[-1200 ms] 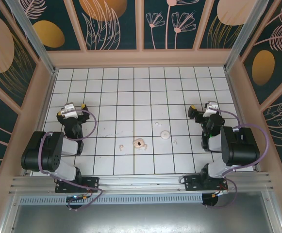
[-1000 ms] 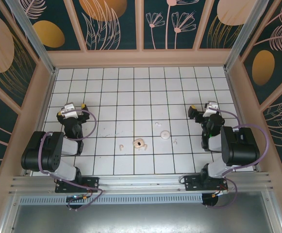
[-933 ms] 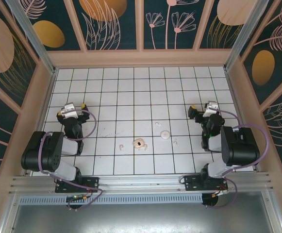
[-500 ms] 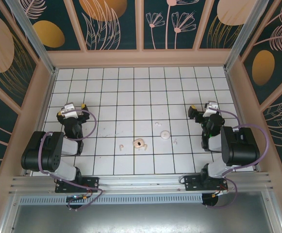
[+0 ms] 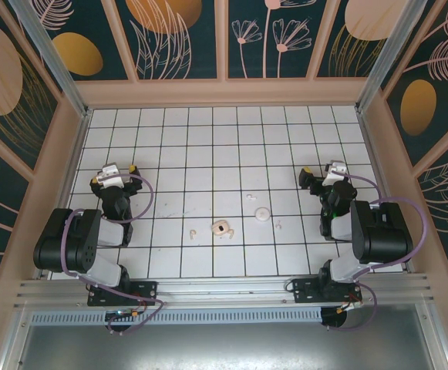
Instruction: Insert wireless bluetooth earbuds into charging case
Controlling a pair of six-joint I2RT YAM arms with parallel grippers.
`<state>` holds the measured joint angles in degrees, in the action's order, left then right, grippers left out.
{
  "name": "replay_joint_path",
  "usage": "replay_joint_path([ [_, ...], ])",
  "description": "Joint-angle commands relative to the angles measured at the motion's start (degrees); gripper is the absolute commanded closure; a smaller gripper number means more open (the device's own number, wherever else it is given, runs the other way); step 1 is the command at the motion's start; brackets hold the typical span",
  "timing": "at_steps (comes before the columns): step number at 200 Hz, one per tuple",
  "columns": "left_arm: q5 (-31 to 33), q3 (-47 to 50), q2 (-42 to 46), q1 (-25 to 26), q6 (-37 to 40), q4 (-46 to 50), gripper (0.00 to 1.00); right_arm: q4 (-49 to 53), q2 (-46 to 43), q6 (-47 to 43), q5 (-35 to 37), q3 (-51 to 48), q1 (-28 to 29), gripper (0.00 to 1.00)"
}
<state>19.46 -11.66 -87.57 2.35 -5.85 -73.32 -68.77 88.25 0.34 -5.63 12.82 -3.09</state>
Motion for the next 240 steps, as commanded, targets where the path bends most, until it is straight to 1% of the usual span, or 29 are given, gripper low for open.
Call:
replay_joint_path([
  [1, -0.2, -1.1, 1.8, -0.3, -1.0, 0.0, 0.01, 0.7, -2.1, -0.2, 0.3, 1.8, 0.4, 0.01],
  [14, -1.5, -2.0, 3.6, -0.2, 0.1, 2.8, 0.04, 7.7, -5.3, -1.0, -2.3, 4.2, 0.4, 0.01],
  [27, -2.8, -4.6, 6.8, -0.2, 0.1, 11.2, 0.09, 18.9, -8.7, 0.8, -3.4, 8.4, 0.5, 0.01],
  [49, -5.0, -8.9, 12.7, -0.2, -1.3, 23.5, 0.15, 38.4, -12.1, 5.3, -2.1, 16.2, 1.6, 0.01],
  [61, -8.1, -10.8, 15.9, -0.2, -2.4, 28.8, 0.18, 48.2, -12.9, 6.7, -1.1, 20.7, 3.1, 0.01],
  [76, -11.0, -14.1, 18.6, 0.1, -5.0, 36.8, 0.20, 58.0, -13.1, 8.3, -1.5, 25.6, 5.5, 0.01],
  [86, -13.1, -16.4, 19.8, 0.4, -5.7, 42.8, 0.22, 64.4, -12.9, 10.1, -0.9, 28.7, 8.2, 0.01],
  [98, -13.8, -19.6, 20.9, 1.3, -6.8, 49.3, 0.23, 71.3, -12.2, 12.4, 0.5, 32.1, 11.6, 0.01],
  [112, -14.9, -21.8, 21.5, 3.1, -7.7, 54.7, 0.24, 79.7, -10.4, 14.8, 1.7, 36.3, 15.3, 0.01],
  [134, -15.1, -26.2, 20.6, 7.7, -8.0, 61.7, 0.26, 92.6, -6.6, 18.4, 1.6, 41.9, 19.6, 0.01],
  [159, -17.8, -30.5, 17.7, 9.2, -9.5, 68.5, 0.28, 101.4, -3.2, 21.8, -0.1, 45.1, 25.1, 0.01],
  [184, -17.9, -31.8, 16.5, 10.0, -8.6, 71.9, 0.28, 106.6, -2.0, 26.0, 2.6, 46.6, 31.2, 0.03],
  [198, -18.1, -31.9, 16.2, 10.0, -8.3, 72.5, 0.28, 108.5, -1.1, 27.9, 2.3, 46.9, 32.4, 0.07],
  [214, -18.0, -31.6, 16.2, 10.0, -7.7, 72.8, 0.28, 110.4, 0.2, 28.7, 0.4, 47.0, 32.9, 0.15],
  [236, -17.2, -31.0, 16.0, 10.0, -7.2, 73.1, 0.29, 113.4, 1.7, 29.2, 0.0, 46.8, 34.1, 0.18],
  [240, -17.2, -31.0, 15.9, 10.0, -7.3, 73.0, 0.29, 113.7, 1.9, 29.4, -0.2, 46.7, 35.2, 0.18],
])
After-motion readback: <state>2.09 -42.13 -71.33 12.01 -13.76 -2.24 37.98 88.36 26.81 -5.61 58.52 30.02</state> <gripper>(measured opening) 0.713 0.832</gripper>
